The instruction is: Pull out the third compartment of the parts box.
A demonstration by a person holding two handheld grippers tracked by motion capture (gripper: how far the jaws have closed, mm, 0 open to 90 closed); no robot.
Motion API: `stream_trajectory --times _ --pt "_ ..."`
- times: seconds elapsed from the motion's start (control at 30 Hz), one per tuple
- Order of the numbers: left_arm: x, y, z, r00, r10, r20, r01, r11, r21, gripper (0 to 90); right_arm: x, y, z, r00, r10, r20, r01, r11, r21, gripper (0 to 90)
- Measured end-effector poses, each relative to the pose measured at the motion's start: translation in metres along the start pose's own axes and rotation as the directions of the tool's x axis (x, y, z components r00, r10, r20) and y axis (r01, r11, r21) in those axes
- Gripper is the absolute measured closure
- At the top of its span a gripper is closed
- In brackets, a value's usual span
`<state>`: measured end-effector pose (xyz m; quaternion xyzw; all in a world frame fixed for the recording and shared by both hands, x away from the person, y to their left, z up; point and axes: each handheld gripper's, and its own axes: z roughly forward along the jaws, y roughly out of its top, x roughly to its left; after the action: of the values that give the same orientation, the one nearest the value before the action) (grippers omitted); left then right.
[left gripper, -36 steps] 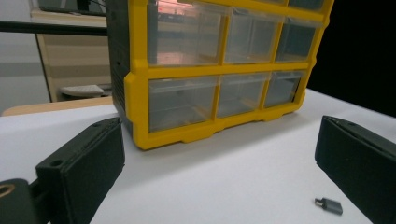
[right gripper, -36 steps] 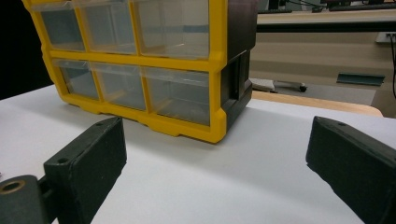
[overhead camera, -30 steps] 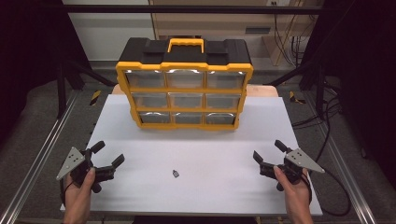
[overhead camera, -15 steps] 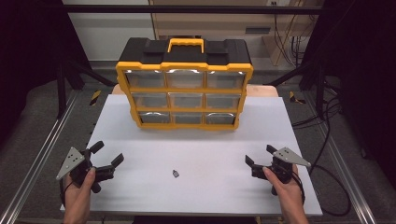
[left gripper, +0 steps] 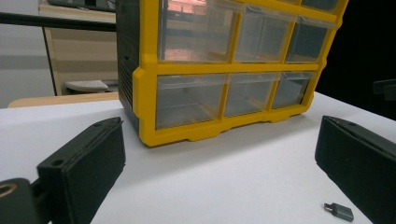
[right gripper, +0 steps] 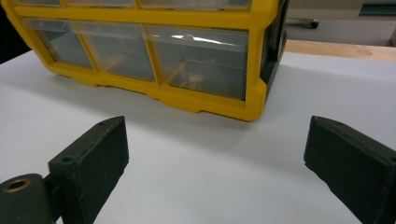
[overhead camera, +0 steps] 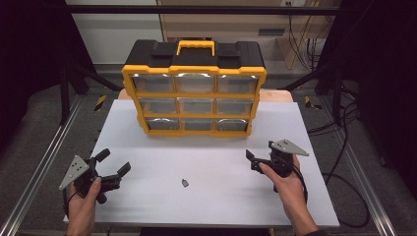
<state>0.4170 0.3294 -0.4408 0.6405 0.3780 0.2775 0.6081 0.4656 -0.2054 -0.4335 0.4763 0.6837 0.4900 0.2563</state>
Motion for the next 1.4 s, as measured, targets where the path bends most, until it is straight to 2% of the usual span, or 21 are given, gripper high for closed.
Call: stream_trajectory --times 0.07,0.1,0.13,0.17,0.23,0.3,0.4,0.5,1.03,1.3,1.4 --pt "0.000 0.000 0.000 1.0000 -0.002 -0.002 0.002 1.0000 0.007 1.3 0.003 0.013 0.007 0.9998 0.012 -0.016 -0.012 1.000 -0.001 7.4" --pt "0.000 0.000 0.000 1.0000 -0.002 -0.002 0.002 1.0000 0.007 1.4 0.003 0.013 0.007 0.9998 0.012 -0.016 -0.012 1.000 -0.001 7.4" --pt "0.000 0.000 0.000 1.0000 0.000 -0.002 0.000 1.0000 0.009 1.4 0.004 0.022 0.011 0.9997 0.021 -0.015 -0.021 1.000 -0.007 7.6" --pt "0.000 0.000 0.000 1.0000 0.002 -0.001 -0.002 0.9999 0.011 1.4 0.004 0.022 0.011 0.9997 0.021 -0.015 -0.021 1.000 -0.007 7.6" --pt "-0.001 -0.001 0.001 1.0000 0.001 0.001 -0.001 0.9999 0.015 1.4 0.006 0.036 0.016 0.9997 0.023 -0.002 -0.023 1.000 -0.008 7.7" --pt "-0.001 -0.001 0.001 1.0000 0.005 0.003 -0.005 0.9998 0.018 1.4 0.006 0.039 0.017 0.9998 0.019 0.001 -0.019 1.000 -0.008 7.6" --pt "-0.001 -0.001 0.002 1.0000 0.006 0.000 -0.006 0.9997 0.023 1.1 0.009 0.056 0.022 1.0000 0.009 0.003 -0.008 1.000 -0.011 7.8" --pt "-0.001 -0.001 0.002 1.0000 0.000 -0.008 0.000 0.9997 0.026 1.1 0.011 0.066 0.024 1.0000 0.002 0.004 -0.002 1.000 -0.014 8.0" --pt "-0.001 -0.001 0.002 1.0000 0.000 0.000 0.000 0.9997 0.025 1.1 0.017 0.104 0.025 0.9996 -0.027 0.007 0.027 0.999 -0.034 7.0" --pt "-0.002 -0.001 0.003 1.0000 -0.003 0.001 0.003 0.9997 0.023 1.1 0.022 0.124 0.023 0.9993 -0.038 0.009 0.038 0.997 -0.061 7.3" --pt "-0.002 -0.001 0.002 1.0000 -0.001 -0.003 0.001 0.9997 0.025 1.1 0.022 0.130 0.021 0.9994 -0.026 0.022 0.027 0.996 -0.081 7.7"
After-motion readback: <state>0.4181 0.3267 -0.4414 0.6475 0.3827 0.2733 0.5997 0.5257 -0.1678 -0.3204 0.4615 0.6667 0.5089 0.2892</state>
